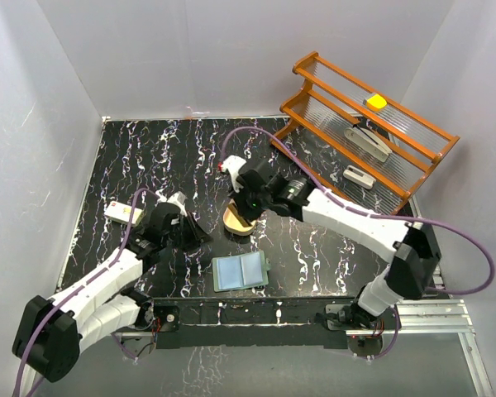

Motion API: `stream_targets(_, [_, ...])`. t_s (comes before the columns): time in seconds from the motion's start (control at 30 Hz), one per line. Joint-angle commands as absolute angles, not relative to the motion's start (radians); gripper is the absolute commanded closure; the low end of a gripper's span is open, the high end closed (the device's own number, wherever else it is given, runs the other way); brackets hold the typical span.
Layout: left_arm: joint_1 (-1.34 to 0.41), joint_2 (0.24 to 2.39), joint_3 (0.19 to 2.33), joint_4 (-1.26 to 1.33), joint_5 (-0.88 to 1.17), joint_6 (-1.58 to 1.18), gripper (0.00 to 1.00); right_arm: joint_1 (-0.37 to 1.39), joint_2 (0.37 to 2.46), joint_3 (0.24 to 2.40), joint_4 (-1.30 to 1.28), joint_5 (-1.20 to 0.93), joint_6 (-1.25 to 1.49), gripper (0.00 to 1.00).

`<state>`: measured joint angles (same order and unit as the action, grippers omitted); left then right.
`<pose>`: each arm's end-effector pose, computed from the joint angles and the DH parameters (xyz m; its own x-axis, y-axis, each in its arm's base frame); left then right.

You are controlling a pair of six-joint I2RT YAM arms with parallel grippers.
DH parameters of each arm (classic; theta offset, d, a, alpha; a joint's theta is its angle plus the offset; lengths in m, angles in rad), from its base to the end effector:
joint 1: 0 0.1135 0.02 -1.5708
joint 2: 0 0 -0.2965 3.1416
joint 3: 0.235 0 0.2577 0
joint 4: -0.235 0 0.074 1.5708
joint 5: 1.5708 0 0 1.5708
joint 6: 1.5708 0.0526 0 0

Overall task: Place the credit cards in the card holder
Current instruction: Pick up the credit card from the storage box, then insert the credit card into the card holder.

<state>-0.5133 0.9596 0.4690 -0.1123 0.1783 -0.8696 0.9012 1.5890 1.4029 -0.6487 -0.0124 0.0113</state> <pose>0.1721 -0.1077 0.2199 -0.7852 -0.4206 -0.4546 0.0165 0.7196 -0.6942 0.2278 0.2888 0.3287 -0.4689 -0.5741 -0.6712 -0.7839 0.6206 0.0168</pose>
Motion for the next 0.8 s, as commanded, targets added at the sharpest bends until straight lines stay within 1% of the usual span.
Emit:
stream_targets(0.0, [-0.511,0.919,0.423,-0.141,0.28,-0.854,1.0,0.902,1.468,1.266,-0.584,-0.142,0.328,1.0])
stream_targets(0.07, [-0.512,0.907,0.408,-0.138,0.303,-0.856,1.0,0.902,1.423,1.193,-0.537,-0.174,0.425,1.0])
stream_targets(0.23, [-0.512,0.907,0.383,-0.143,0.313,-0.837,1.0,0.902,1.369,1.065,-0.425,-0.278,0.548,1.0])
stream_targets(0.57, [-0.514,0.991,0.306,-0.065,0.365,-0.847,1.0,0.901,1.454,0.984,-0.39,-0.312,0.689,1.0])
stream_targets(0.77, [-0.515,1.006,0.246,0.014,0.368,-0.873,1.0,0.897,1.519,0.945,-0.35,-0.344,0.706,1.0])
